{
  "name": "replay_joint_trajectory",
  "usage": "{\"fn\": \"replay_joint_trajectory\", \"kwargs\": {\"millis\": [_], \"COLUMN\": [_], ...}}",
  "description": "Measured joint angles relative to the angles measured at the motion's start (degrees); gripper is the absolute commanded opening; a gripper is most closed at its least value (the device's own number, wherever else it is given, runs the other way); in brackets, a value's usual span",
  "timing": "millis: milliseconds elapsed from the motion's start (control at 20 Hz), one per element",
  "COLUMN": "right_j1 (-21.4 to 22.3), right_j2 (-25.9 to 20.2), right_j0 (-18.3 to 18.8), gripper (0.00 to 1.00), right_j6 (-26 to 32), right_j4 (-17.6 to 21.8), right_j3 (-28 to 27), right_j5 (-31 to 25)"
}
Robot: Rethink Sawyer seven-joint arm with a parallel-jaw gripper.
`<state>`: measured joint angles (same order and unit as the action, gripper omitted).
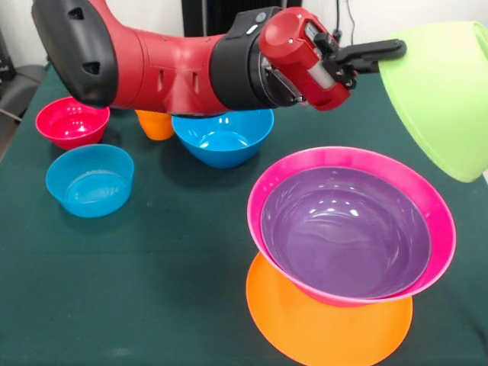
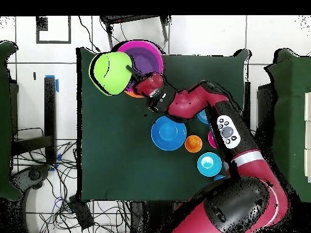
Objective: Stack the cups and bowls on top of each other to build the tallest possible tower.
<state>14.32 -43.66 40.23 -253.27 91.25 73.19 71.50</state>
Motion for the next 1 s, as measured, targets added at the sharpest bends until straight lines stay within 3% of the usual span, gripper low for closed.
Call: {"fn": "replay_joint_trajectory", "kwargs": {"millis": [1000], "right_j1": [-3.28], "right_j2": [0.09], "right_j0": [-1.03], "gripper": [0.0], "right_j6": [-6.16], "right_j4": [0.61], "right_j3": [-0.02], "right_j5": [4.2]}}
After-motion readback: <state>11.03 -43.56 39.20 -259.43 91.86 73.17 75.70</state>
